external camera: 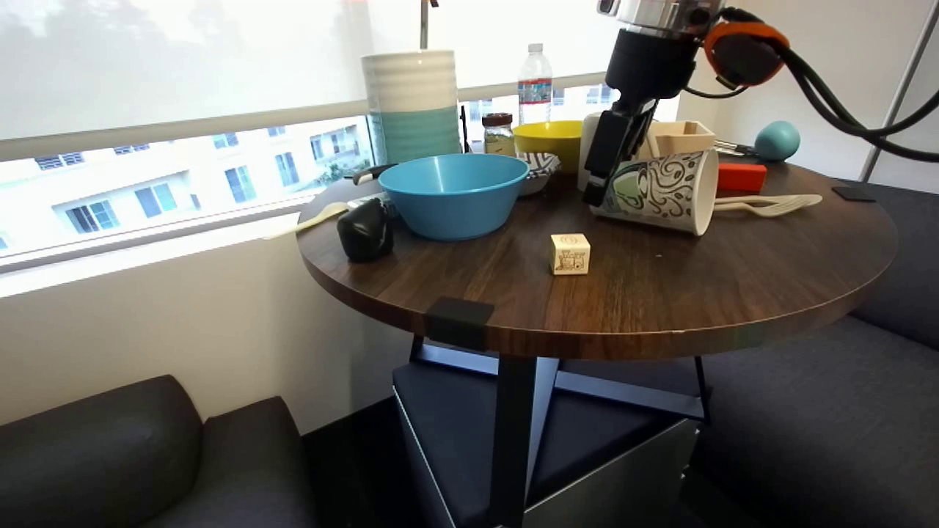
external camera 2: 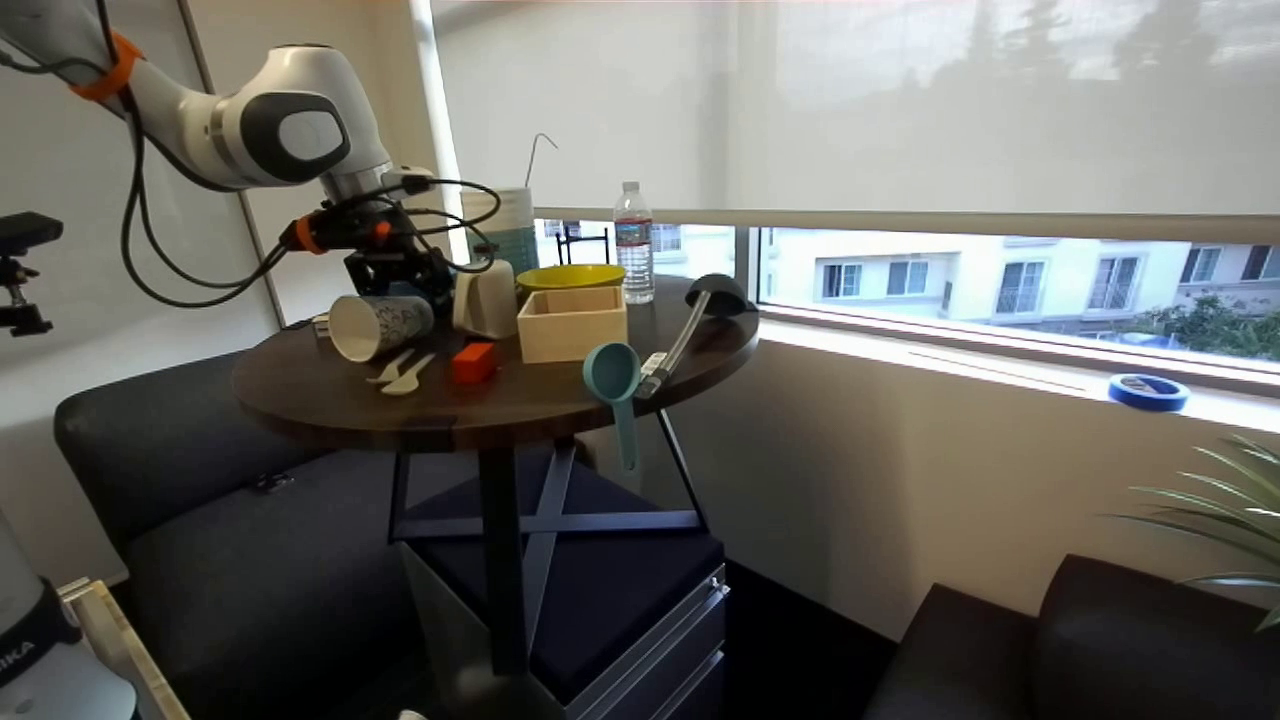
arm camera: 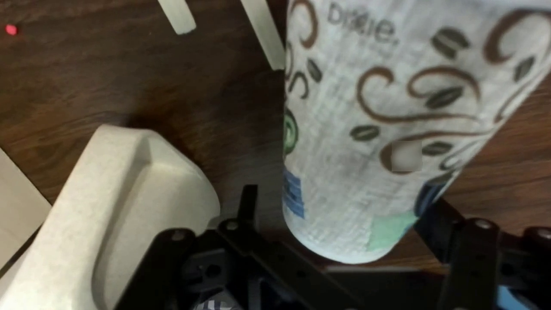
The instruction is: Move the white dice to the left and cover it with a styrofoam cup
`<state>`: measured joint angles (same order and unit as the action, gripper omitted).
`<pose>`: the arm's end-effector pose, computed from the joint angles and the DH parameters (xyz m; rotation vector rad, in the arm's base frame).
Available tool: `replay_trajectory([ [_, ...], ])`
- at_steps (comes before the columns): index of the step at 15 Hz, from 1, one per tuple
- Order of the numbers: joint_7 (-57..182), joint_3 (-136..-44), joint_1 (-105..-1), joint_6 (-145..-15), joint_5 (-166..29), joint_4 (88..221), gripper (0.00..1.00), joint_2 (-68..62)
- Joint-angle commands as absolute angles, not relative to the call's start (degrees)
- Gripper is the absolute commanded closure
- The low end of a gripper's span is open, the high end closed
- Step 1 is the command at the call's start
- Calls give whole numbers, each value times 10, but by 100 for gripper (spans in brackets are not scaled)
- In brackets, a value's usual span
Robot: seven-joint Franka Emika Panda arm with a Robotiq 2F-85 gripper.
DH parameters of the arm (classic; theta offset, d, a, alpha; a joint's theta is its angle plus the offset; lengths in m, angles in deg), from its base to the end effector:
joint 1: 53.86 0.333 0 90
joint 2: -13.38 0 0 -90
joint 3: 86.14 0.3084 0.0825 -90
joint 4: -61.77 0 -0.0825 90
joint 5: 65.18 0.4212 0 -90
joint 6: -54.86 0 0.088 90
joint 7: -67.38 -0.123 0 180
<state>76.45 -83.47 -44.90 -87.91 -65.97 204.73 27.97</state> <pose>0.4893 0.1002 0.3581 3.0478 0.5722 0.3919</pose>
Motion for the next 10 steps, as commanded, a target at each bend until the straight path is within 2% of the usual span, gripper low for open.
replay_trajectory([
  [1,771,-829,-453,-878,-655,2031,41,264],
  [3,792,-834,-450,-882,-646,2034,56,269],
  [4,810,-840,-446,-885,-633,2037,59,275],
  [10,965,-879,-402,-878,-495,2067,60,343],
])
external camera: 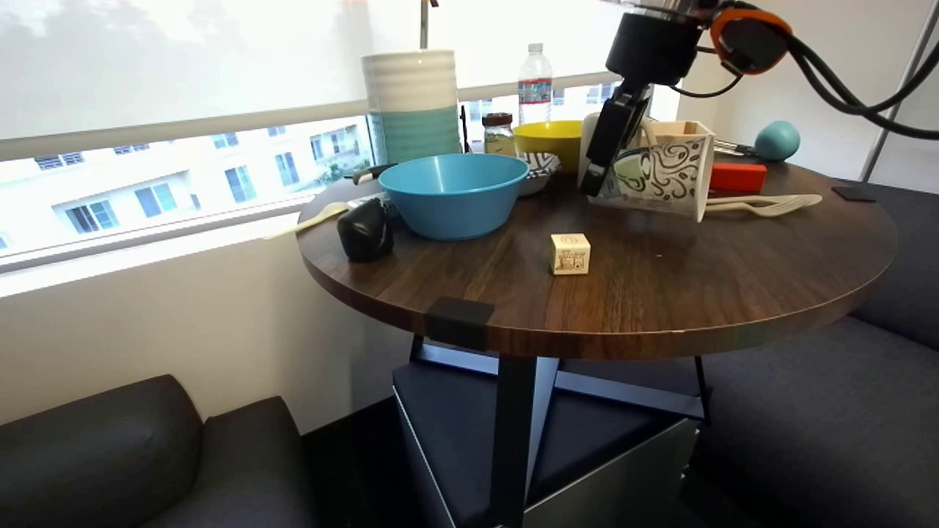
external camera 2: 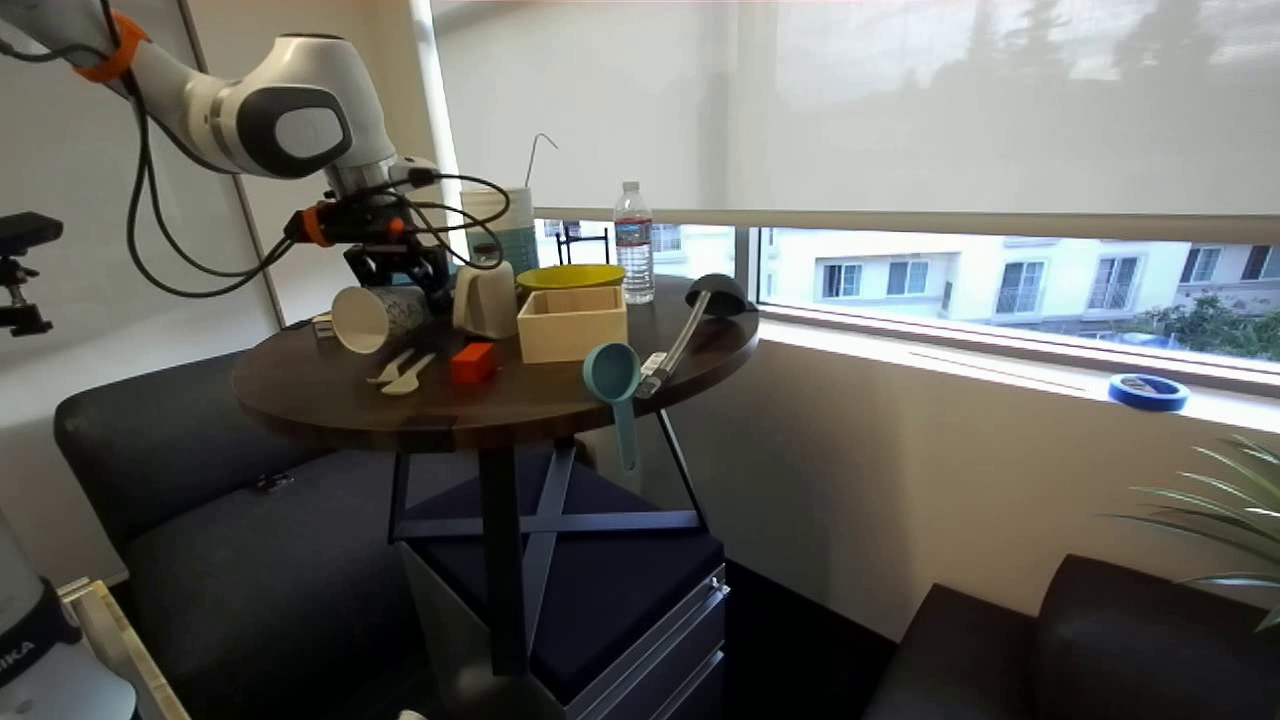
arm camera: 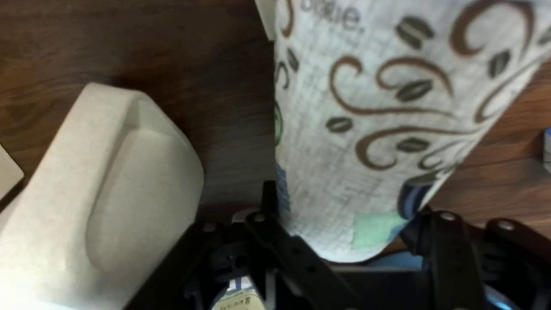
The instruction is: Move the white dice to the left and cover it with a styrofoam cup
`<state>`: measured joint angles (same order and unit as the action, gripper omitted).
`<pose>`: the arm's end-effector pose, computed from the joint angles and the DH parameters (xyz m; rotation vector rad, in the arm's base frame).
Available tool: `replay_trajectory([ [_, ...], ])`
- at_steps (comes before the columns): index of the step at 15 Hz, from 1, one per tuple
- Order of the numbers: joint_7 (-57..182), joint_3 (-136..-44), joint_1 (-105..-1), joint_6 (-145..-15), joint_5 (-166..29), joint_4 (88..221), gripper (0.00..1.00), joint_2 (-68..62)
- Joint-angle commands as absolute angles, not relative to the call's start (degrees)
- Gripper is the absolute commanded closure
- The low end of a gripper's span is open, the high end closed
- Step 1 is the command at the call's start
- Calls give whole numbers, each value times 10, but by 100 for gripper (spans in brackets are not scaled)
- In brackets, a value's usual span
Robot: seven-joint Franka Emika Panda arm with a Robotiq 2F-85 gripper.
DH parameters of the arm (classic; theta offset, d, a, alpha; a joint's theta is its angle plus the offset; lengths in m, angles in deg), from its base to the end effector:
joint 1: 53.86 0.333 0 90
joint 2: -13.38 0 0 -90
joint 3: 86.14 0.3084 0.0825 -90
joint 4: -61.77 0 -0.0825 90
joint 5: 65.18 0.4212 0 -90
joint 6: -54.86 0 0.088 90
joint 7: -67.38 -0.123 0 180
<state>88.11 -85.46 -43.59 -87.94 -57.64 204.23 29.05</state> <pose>0.4922 0.0957 0.3721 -2.9643 -0.6929 -0.4381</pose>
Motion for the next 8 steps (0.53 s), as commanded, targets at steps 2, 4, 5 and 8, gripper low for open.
replay_trajectory([
  [2,1029,-897,-371,-869,-431,2076,60,376],
  [4,1083,-911,-338,-867,-378,2089,60,409],
  [5,1110,-917,-322,-868,-354,2099,60,425],
  [8,1193,-942,-272,-874,-275,2121,60,466],
])
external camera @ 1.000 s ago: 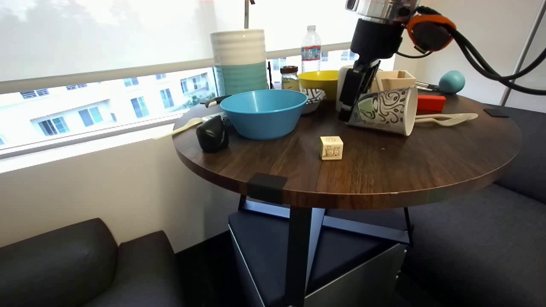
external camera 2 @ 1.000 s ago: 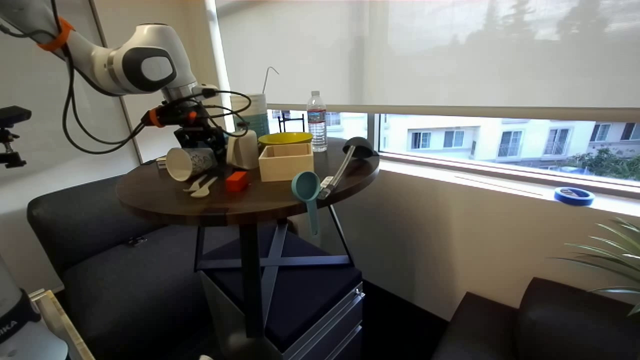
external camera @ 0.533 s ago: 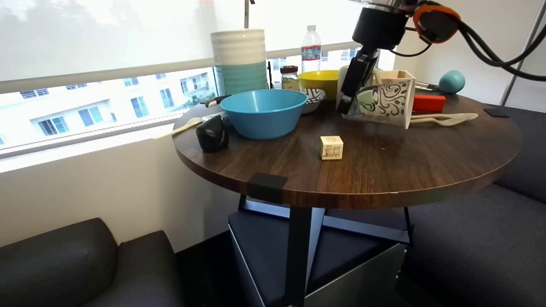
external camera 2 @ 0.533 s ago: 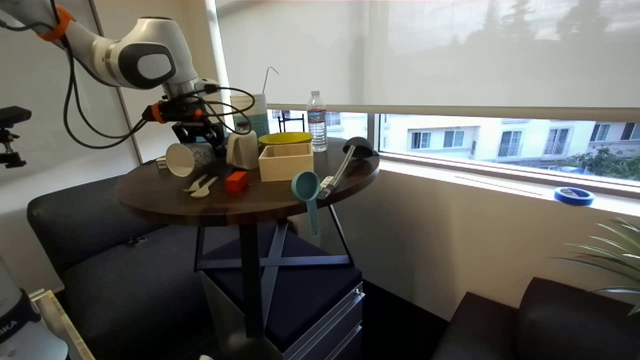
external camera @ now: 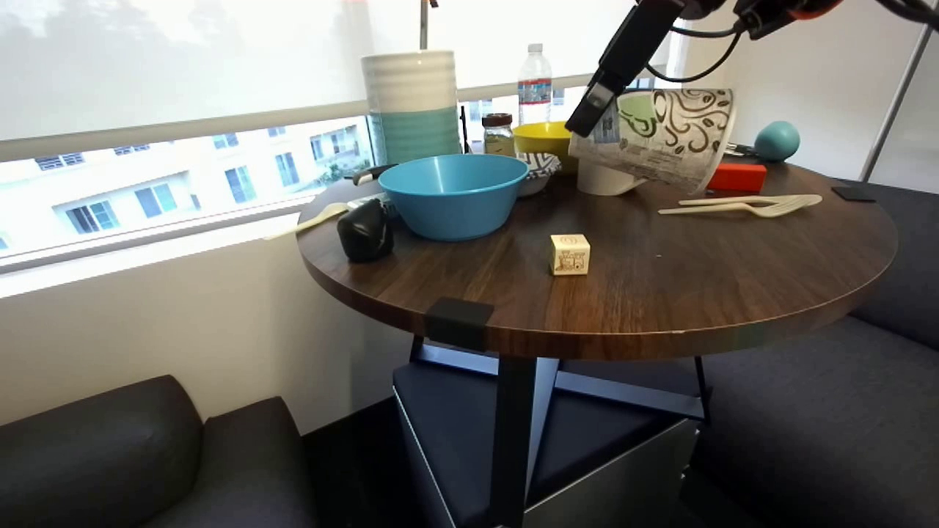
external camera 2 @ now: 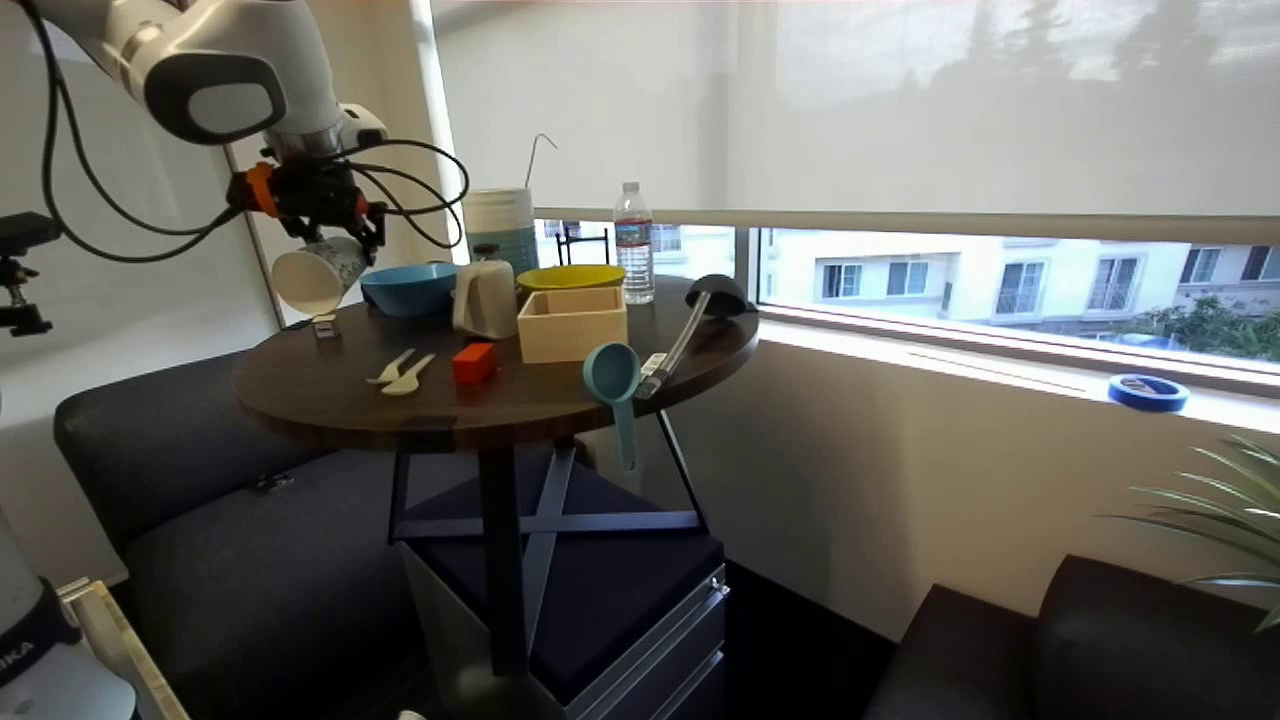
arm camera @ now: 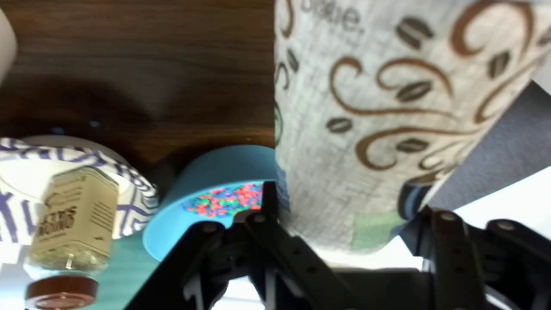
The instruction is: Move the white dice to the left and cover it with a styrofoam cup
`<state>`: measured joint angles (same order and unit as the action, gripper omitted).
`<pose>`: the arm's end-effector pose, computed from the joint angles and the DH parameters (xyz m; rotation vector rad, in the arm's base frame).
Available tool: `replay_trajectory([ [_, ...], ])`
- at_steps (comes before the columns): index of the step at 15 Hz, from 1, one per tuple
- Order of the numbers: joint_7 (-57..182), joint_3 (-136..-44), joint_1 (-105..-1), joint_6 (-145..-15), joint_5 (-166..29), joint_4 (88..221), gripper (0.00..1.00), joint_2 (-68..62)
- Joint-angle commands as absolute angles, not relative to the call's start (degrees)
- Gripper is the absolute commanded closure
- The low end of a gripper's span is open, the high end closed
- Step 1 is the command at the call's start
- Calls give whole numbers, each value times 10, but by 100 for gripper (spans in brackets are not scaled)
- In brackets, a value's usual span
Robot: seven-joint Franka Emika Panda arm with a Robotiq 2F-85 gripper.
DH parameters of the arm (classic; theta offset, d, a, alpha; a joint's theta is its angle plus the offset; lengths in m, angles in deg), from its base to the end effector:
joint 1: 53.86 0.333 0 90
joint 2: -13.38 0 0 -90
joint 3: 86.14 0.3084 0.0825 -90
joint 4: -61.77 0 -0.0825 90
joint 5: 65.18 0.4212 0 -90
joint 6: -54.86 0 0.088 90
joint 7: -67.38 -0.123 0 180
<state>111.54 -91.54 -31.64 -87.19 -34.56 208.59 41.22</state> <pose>0.4460 0.1388 0.4336 -2.5488 -0.9382 -0.6648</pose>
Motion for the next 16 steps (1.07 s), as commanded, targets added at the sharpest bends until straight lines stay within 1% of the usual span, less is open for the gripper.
replay_trajectory([
  [1,1225,-946,-260,-883,-247,2129,60,478],
  [6,1419,-964,-217,-924,-36,2151,60,504],
  [7,1460,-996,-178,-950,-1,2158,60,507],
  [10,1569,-1031,-154,-959,112,2161,60,495],
  [11,1570,-1029,-166,-979,110,2157,60,474],
  [12,1538,-1022,-170,-952,77,2157,35,489],
  [16,1555,-1033,-170,-966,87,2162,35,478],
])
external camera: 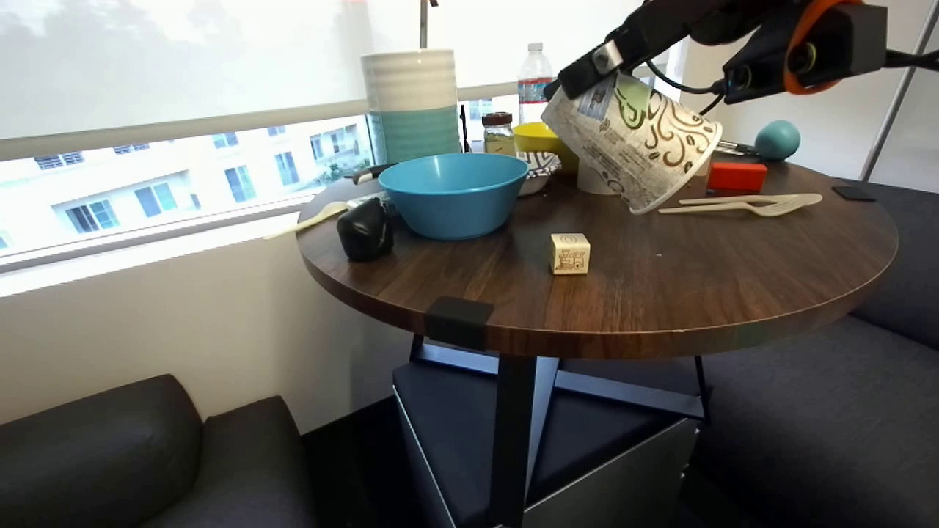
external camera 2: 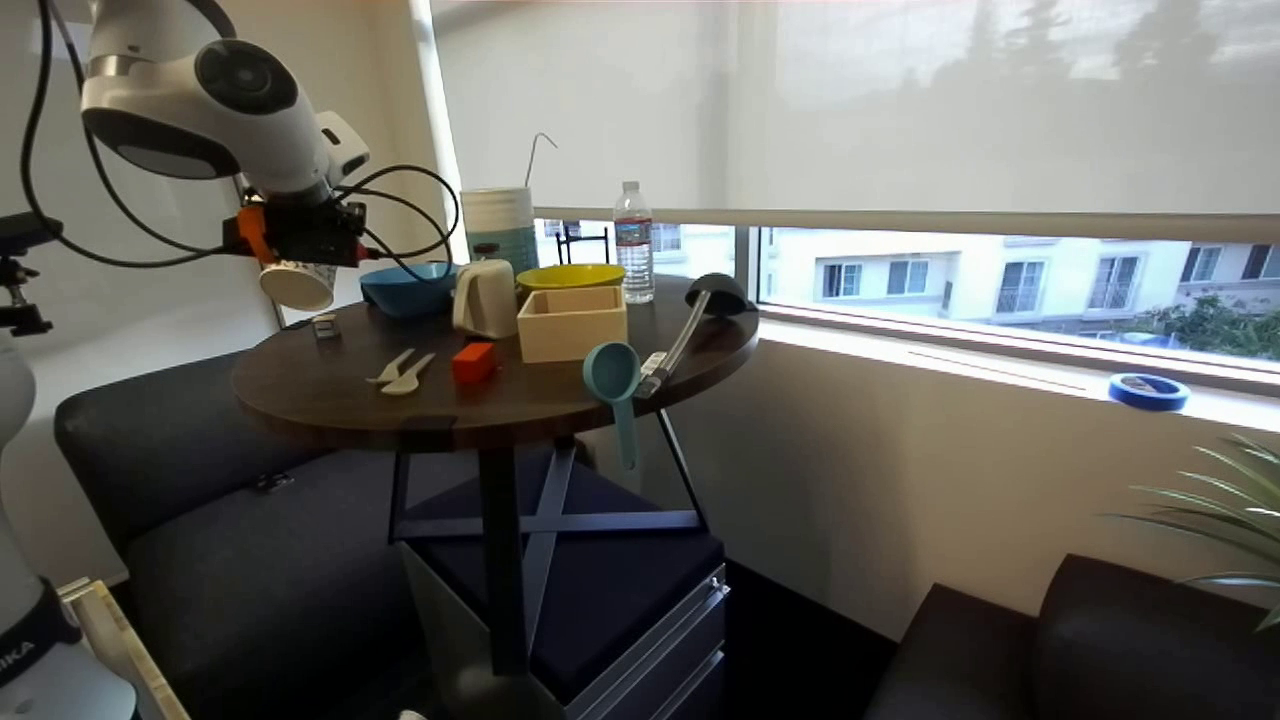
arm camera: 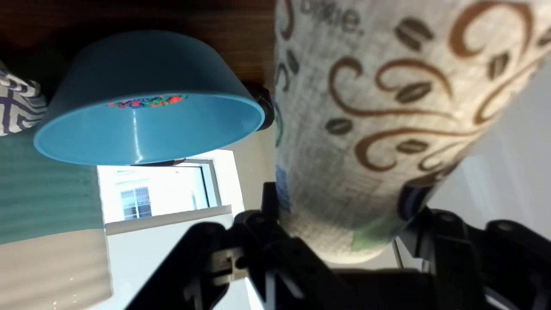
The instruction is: Move the white dice to the left and cover it with a styrofoam cup
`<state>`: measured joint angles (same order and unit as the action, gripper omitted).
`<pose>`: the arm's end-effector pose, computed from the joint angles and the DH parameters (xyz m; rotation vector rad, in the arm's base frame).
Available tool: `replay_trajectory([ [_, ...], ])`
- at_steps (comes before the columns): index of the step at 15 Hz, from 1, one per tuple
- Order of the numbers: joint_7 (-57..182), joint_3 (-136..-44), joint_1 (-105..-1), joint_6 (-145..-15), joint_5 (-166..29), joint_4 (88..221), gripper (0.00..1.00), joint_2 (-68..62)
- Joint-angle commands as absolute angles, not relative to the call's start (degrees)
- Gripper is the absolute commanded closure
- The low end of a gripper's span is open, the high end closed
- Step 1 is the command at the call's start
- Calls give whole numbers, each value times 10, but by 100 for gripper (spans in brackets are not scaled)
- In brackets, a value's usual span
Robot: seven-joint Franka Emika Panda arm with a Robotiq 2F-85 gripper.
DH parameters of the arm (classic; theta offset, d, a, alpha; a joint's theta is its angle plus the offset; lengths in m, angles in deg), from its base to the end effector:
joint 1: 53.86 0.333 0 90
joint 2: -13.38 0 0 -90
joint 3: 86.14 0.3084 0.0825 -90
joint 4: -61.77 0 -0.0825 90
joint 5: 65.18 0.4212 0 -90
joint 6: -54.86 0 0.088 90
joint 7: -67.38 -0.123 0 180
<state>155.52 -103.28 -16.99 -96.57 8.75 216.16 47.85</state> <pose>0.4128 0.1380 0.4117 -2.0809 -0.9187 -1.0660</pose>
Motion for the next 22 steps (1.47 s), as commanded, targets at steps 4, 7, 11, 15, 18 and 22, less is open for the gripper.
replay_trajectory([
  [4,1591,-1042,-156,-964,115,2159,60,482],
  [7,1633,-1050,-136,-971,170,2154,60,485],
  [11,1753,-1063,-109,-956,293,2145,60,476],
  [15,1871,-1069,-103,-928,395,2144,60,456],
  [18,1901,-953,-241,-846,438,2151,60,411],
  [22,1953,-832,-377,-770,482,2149,60,373],
])
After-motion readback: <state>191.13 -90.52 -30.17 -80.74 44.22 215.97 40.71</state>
